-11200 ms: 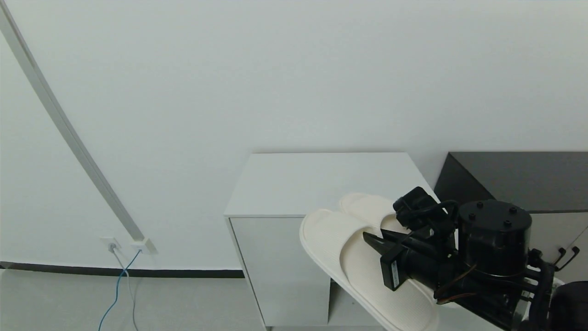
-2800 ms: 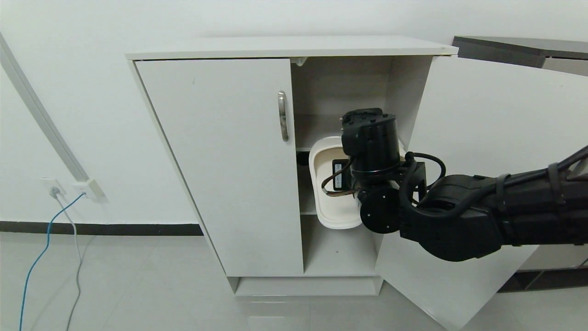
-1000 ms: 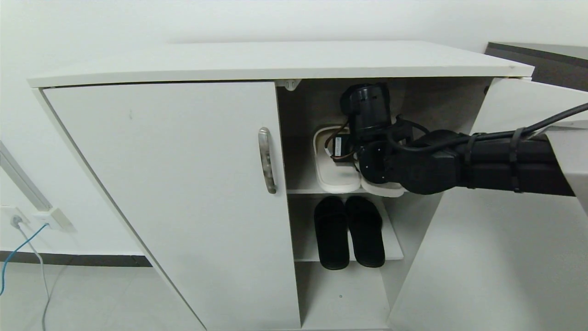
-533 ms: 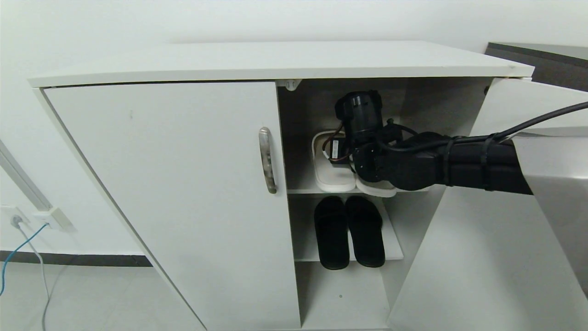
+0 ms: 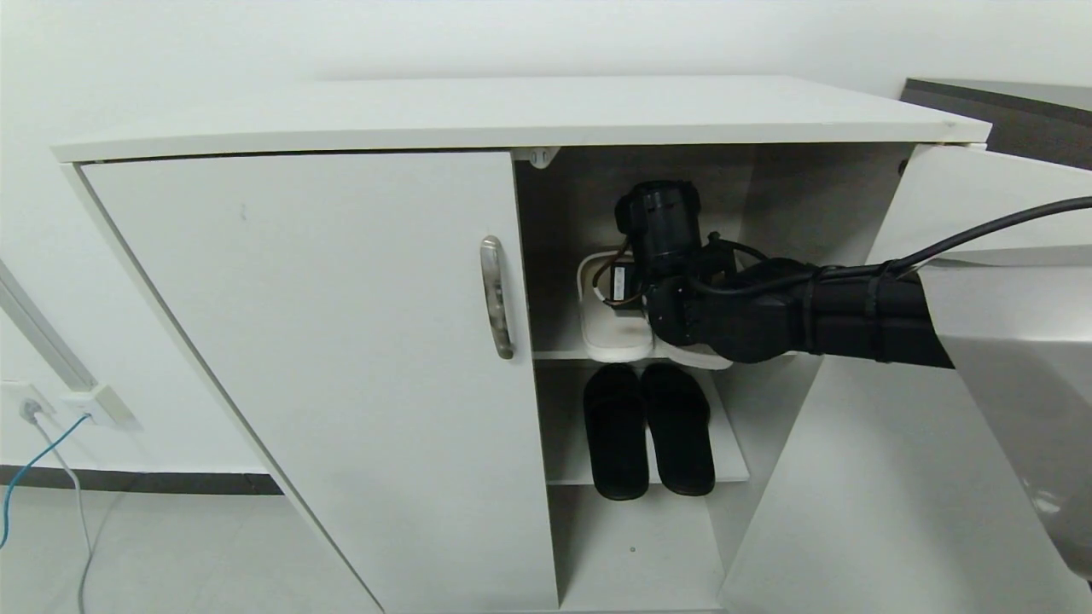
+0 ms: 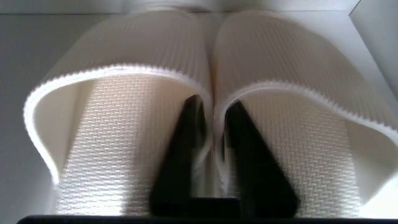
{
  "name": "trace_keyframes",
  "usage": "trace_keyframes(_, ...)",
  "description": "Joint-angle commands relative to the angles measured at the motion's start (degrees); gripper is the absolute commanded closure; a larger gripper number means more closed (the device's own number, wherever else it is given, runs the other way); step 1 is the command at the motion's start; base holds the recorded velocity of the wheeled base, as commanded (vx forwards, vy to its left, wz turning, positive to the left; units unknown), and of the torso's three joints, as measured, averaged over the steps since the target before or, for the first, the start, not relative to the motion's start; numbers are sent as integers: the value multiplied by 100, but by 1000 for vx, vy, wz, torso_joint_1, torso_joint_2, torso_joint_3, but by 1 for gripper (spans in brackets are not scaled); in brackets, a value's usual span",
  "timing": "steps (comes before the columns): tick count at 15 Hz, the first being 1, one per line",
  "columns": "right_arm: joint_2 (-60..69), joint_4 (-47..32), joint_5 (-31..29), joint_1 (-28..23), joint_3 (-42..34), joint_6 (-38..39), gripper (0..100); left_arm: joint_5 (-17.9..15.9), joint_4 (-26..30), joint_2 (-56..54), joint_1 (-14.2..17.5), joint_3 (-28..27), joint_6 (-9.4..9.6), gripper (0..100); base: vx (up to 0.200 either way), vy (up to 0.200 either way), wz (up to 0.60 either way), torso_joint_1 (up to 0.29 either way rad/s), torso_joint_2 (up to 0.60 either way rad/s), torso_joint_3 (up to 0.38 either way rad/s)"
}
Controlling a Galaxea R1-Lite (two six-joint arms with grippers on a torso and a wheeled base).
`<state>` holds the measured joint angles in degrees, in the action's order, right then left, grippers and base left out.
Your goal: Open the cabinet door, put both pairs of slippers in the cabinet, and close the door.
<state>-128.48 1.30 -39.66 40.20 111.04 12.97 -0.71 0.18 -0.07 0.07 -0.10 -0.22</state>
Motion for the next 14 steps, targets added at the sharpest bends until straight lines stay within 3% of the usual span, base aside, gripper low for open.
trace_keyframes(1,95,1,2,31,-136,12,0,0,-1,7,1,1,-4,100,0,0,0,0,0,0)
trace_keyframes(7,877,10,2,277,-1059,74,0,0,-1,7,1,1,4,100,0,0,0,0,0,0)
trace_keyframes(14,2204,1249,11,849,-3344,21,0,0,-1,7,1,1,4,100,0,0,0,0,0,0)
